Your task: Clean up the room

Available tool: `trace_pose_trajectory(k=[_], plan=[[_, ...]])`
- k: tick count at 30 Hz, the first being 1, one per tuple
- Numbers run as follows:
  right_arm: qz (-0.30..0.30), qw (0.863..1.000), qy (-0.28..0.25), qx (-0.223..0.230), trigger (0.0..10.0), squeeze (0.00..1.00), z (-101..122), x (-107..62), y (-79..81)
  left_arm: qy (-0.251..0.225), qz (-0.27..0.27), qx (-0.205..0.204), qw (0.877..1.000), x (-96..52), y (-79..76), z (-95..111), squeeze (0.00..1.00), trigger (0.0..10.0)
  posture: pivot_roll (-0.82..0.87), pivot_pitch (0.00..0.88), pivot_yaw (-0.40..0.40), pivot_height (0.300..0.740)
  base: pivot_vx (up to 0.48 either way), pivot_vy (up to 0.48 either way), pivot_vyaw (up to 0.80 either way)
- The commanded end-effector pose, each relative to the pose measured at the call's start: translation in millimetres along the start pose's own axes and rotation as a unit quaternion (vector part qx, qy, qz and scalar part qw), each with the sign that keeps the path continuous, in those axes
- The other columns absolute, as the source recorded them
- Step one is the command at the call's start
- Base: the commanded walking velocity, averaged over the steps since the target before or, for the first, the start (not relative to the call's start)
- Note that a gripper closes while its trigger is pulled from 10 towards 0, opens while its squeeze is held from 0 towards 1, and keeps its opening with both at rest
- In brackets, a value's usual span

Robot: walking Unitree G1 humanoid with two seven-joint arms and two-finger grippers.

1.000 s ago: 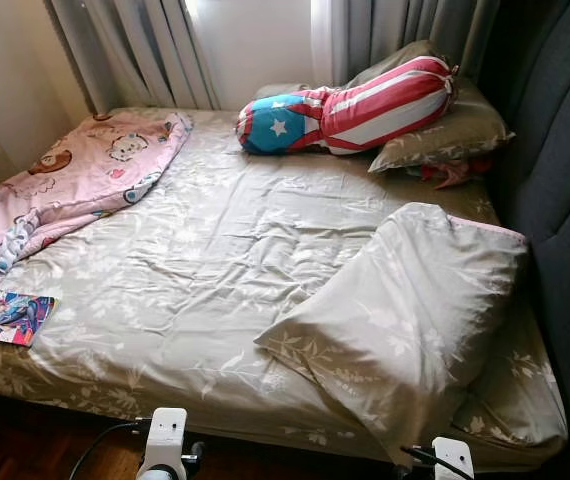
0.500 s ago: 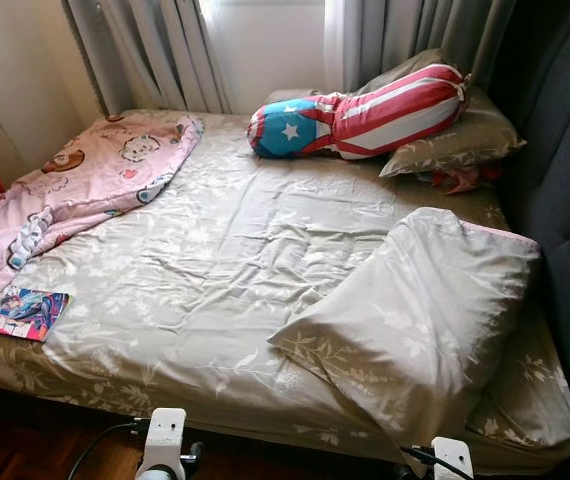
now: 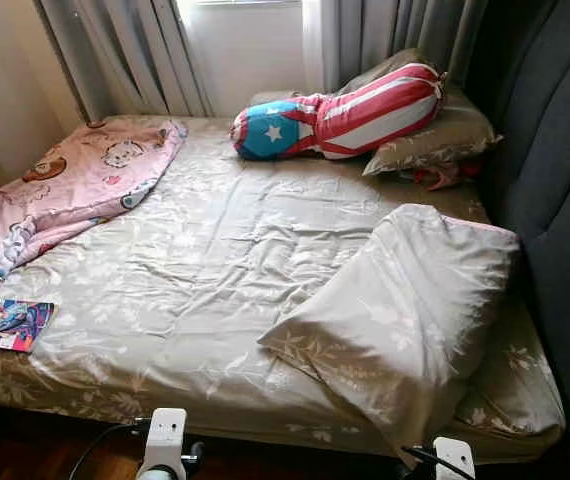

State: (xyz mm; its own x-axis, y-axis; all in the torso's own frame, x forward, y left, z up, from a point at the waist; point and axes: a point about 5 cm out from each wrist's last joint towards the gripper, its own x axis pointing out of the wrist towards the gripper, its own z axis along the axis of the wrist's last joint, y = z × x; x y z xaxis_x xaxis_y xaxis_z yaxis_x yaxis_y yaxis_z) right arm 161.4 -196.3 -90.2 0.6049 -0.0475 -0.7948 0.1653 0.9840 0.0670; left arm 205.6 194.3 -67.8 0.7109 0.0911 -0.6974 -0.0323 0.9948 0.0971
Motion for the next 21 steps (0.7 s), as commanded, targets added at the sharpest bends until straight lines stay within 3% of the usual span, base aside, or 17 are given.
trace_pose_trajectory(k=[1,21], plan=[[0.001,1.0,0.002,-0.007,10.0,0.0,-0.1,0.0,-0.2,0.012,0.007,-0.01,1.0,-0.6,1.2,-4.1,0.0,10.0,-0.07,0.0,0.005,0.712,0.0,0.0,0.0],[-0.002,1.0,0.002,-0.017,10.0,0.0,1.1,-0.5,-5.4,0.02,0.004,-0.016,1.0,-2.6,-4.2,-10.7,0.0,10.0,-0.09,0.0,0.002,0.712,0.0,0.0,0.0]])
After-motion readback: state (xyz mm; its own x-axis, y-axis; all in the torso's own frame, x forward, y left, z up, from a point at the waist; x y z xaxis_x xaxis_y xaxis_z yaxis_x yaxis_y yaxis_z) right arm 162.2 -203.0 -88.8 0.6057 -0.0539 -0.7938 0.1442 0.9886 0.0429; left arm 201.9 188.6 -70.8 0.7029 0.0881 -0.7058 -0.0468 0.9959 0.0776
